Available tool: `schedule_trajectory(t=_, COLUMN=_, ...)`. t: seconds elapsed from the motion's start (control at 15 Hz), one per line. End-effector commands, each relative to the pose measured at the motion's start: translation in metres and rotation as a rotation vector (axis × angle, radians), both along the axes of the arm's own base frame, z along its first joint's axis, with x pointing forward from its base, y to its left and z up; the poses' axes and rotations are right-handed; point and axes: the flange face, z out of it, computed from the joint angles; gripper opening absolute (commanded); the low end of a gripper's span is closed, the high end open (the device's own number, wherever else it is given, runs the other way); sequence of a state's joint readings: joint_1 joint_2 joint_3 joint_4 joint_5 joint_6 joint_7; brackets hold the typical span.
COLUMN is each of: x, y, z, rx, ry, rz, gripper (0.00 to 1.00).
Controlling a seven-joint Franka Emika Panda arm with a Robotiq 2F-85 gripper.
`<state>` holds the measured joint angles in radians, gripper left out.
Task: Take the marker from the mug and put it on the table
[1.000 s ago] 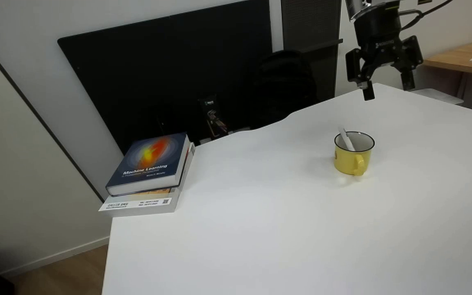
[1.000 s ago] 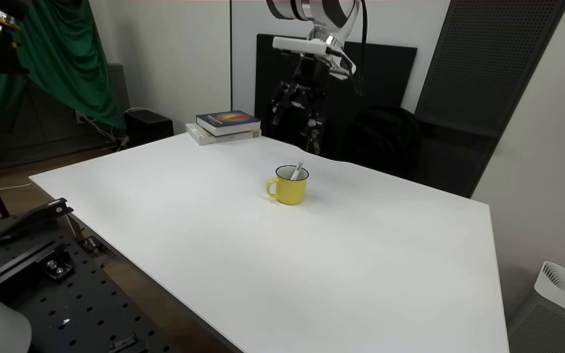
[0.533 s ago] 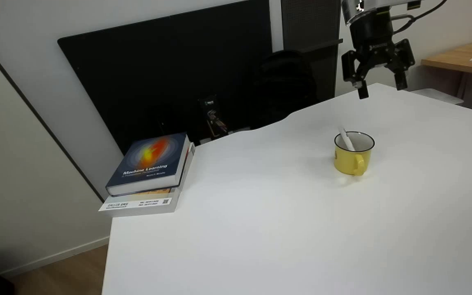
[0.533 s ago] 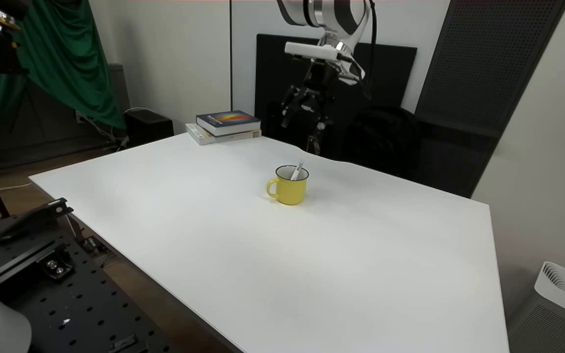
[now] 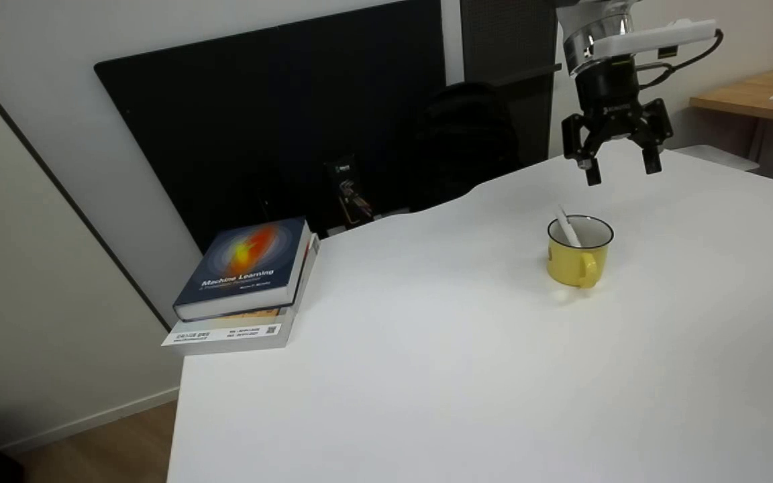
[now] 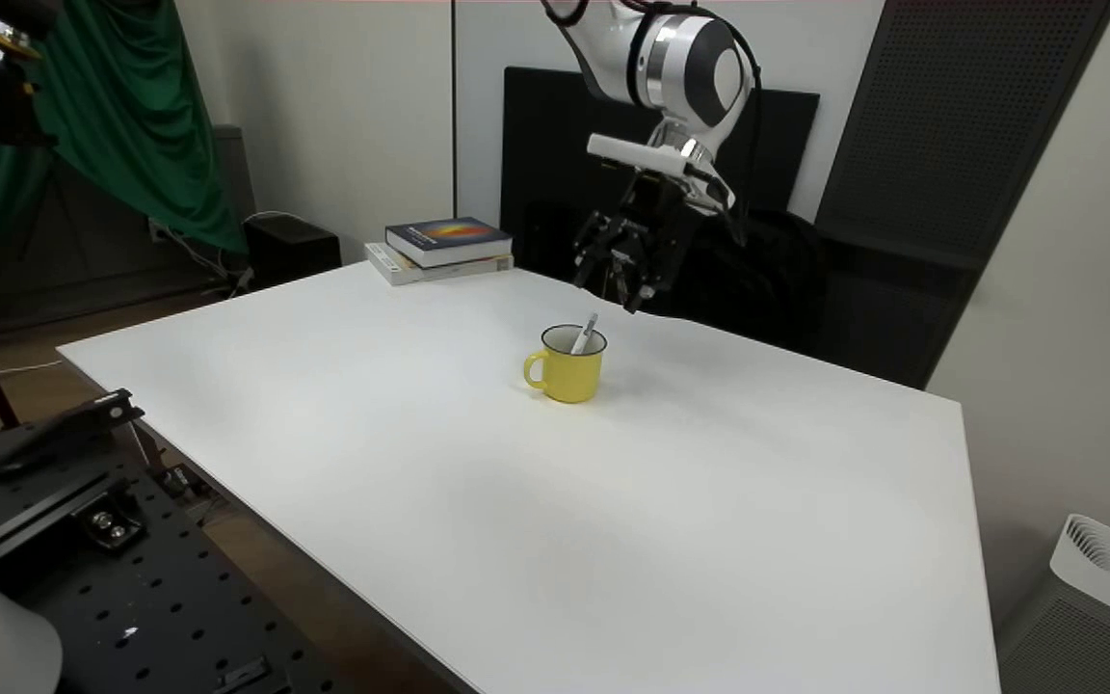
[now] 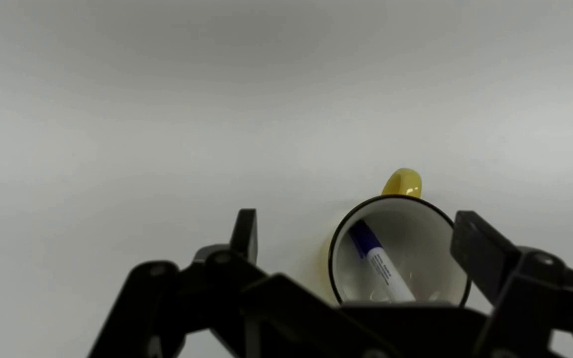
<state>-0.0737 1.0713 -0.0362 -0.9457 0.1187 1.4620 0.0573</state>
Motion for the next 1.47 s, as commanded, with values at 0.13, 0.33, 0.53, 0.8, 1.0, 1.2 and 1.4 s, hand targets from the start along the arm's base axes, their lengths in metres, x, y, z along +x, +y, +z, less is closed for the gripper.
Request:
schedule_trajectory(t=0.13, x=0.024, y=0.013, z=-0.014, rx=0.013, ry=-0.060, rz=0.014, gripper=1.00)
schedule_trajectory(t=0.33, x=0.034, y=0.029, z=-0.014, rx=-0.016, ry=-0.113, rz=0.050, gripper=1.00)
schedule_trajectory(t=0.53, x=0.038, y=0.039, z=-0.016, rx=-0.009, ry=-0.130, rz=0.066, gripper=1.00)
schedule_trajectory(t=0.8, x=0.037, y=0.042, z=-0.030, rx=0.009, ry=-0.127, rz=0.079, gripper=1.00)
schedule_trajectory(t=1.0, x=0.037, y=0.039, z=-0.034, rx=0.023, ry=-0.131, rz=0.081, gripper=1.00)
schedule_trajectory(t=1.2, x=0.039, y=0.035, z=-0.034, rx=0.037, ry=-0.145, rz=0.080, gripper=1.00)
schedule_trajectory(t=1.4, x=0.040, y=0.031, z=-0.036, rx=0.046, ry=-0.154, rz=0.078, gripper=1.00)
